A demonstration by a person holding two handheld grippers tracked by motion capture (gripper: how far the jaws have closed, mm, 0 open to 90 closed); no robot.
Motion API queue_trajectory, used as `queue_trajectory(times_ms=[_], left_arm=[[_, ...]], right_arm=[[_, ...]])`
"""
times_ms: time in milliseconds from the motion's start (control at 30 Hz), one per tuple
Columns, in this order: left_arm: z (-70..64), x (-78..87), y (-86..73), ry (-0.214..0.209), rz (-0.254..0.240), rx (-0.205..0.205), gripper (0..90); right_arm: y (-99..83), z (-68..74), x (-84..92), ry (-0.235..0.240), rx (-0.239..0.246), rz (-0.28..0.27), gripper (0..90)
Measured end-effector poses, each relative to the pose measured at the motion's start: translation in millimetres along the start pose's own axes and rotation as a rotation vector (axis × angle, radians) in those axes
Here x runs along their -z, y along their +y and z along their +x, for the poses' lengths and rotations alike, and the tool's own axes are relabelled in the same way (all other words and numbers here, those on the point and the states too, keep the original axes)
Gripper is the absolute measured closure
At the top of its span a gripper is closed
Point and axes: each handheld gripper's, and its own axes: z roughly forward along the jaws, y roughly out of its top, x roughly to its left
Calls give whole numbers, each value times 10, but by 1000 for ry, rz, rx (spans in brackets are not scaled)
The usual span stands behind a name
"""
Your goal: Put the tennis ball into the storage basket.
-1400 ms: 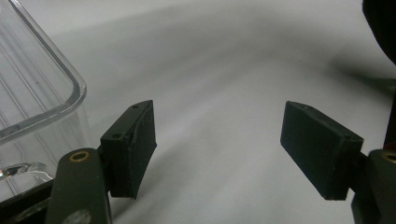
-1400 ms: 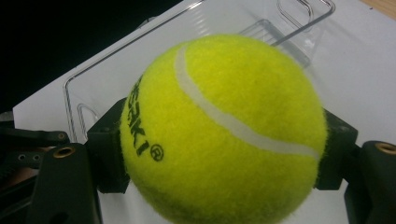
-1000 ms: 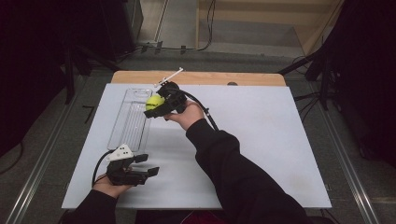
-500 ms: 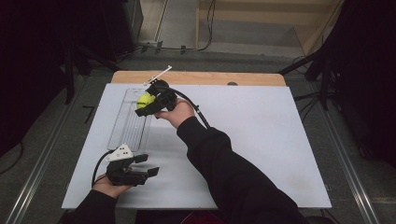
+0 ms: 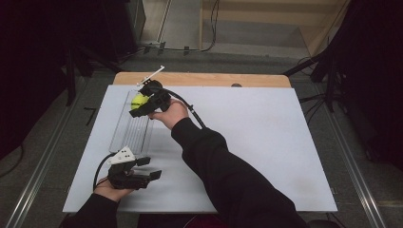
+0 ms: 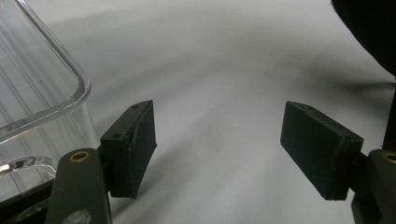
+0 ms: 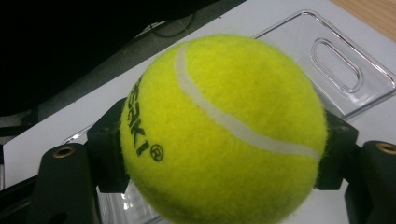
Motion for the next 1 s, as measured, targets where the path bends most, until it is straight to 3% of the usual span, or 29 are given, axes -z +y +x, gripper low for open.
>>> queue_trajectory(times_ms=[367, 667, 1000], left_arm=[[3, 1, -4, 2, -1, 1, 271], [4, 4, -6, 0, -3, 0, 271], [3, 3, -7, -1, -3, 1, 271]], right_arm=[[84, 69, -154, -6, 5, -13, 231], [78, 132, -326, -14, 22, 18, 231], [22, 137, -483, 19, 19, 52, 228]])
